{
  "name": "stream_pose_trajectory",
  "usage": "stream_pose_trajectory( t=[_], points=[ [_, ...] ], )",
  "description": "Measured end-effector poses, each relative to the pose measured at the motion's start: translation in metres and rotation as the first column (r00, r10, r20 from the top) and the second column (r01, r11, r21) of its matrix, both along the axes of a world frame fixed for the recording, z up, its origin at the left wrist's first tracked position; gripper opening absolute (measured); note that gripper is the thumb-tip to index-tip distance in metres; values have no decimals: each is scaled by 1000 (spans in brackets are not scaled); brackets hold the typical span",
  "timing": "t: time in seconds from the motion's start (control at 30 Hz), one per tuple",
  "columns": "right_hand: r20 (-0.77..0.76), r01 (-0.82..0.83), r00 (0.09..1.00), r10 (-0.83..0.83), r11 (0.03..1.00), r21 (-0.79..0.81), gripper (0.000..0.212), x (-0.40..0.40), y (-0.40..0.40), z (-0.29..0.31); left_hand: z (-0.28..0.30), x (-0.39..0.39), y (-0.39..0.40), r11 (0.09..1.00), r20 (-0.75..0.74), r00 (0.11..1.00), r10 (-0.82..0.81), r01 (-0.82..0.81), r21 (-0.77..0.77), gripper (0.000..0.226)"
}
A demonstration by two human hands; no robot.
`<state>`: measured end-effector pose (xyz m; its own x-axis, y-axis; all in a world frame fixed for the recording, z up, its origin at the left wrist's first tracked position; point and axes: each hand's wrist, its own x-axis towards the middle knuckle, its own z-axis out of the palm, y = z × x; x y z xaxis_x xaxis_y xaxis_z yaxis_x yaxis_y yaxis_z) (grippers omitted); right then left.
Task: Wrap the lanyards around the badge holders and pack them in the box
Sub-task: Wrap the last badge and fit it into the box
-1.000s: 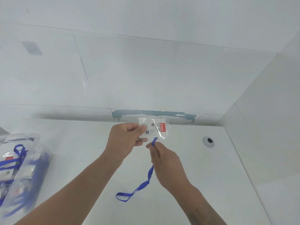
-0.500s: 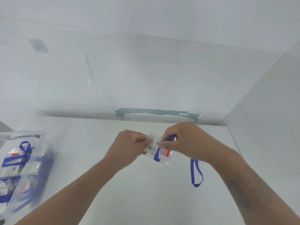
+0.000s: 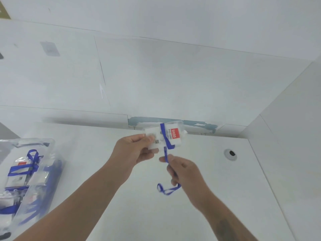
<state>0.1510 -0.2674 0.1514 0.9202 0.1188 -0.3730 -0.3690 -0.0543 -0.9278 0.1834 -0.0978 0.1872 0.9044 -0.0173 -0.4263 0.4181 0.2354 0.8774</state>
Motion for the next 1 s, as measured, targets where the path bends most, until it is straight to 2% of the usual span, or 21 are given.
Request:
stream_pose_trajectory(
  t=[0.07,0.1,0.13,0.2,0.23,0.27,0.3,0.37,0.43,0.5,0.57,0.63,0.7,0.73,0.77,0.83,0.93,1.0],
  points=[
    [83,-144,982,169,958,-248,29,-16,12,5,-7,6,8,965,57,997,58,-71,253,10],
    [124,-217,949,291,884,-414,28,-21,12,10,-9,7,12,924,96,995,19,-54,379,8],
    [155,-261,894,419,771,-581,29,-23,11,17,-11,5,16,878,120,991,-58,-6,479,10],
    [154,-217,798,583,516,-828,30,-18,8,38,-16,0,24,792,113,965,-238,126,597,15],
    [149,-173,788,597,448,-877,27,-11,6,49,-17,-4,29,753,92,946,-312,186,631,16],
    [155,-143,789,595,422,-895,24,-3,2,58,-17,-7,32,722,65,929,-365,238,649,15],
    [167,-131,794,584,433,-892,21,4,-1,65,-17,-9,36,709,40,915,-400,282,647,14],
    [218,-155,817,533,568,-808,15,19,-4,75,-12,-15,42,729,15,896,-443,351,587,12],
    [238,-211,867,437,755,-621,7,32,-8,75,-6,-18,44,781,11,887,-461,400,480,12],
    [219,-207,922,318,886,-415,6,39,-4,68,-1,-24,50,842,15,897,-442,409,351,12],
    [154,-142,973,170,974,-178,9,37,3,54,2,-29,54,901,29,918,-395,381,209,13],
    [90,-36,995,38,999,-28,28,28,17,32,2,-31,54,959,32,959,-283,281,41,14],
    [61,54,997,-46,991,-121,39,10,38,15,0,-29,56,990,-7,995,-103,102,-98,12],
    [92,37,996,-19,978,-206,35,0,48,10,-2,-26,57,994,-26,1000,-12,9,-106,12],
    [148,-9,988,52,961,-277,27,-11,57,8,-3,-23,60,996,-33,997,65,-67,-59,11],
    [234,-105,947,222,897,-429,22,-27,67,6,-8,-19,65,980,4,991,137,-136,147,7],
    [329,-121,849,414,757,-642,17,-30,66,17,-16,-22,75,889,101,995,23,-67,453,18],
    [342,-115,826,447,729,-675,15,-21,64,32,-21,-25,84,830,111,989,-94,16,558,20]
  ],
)
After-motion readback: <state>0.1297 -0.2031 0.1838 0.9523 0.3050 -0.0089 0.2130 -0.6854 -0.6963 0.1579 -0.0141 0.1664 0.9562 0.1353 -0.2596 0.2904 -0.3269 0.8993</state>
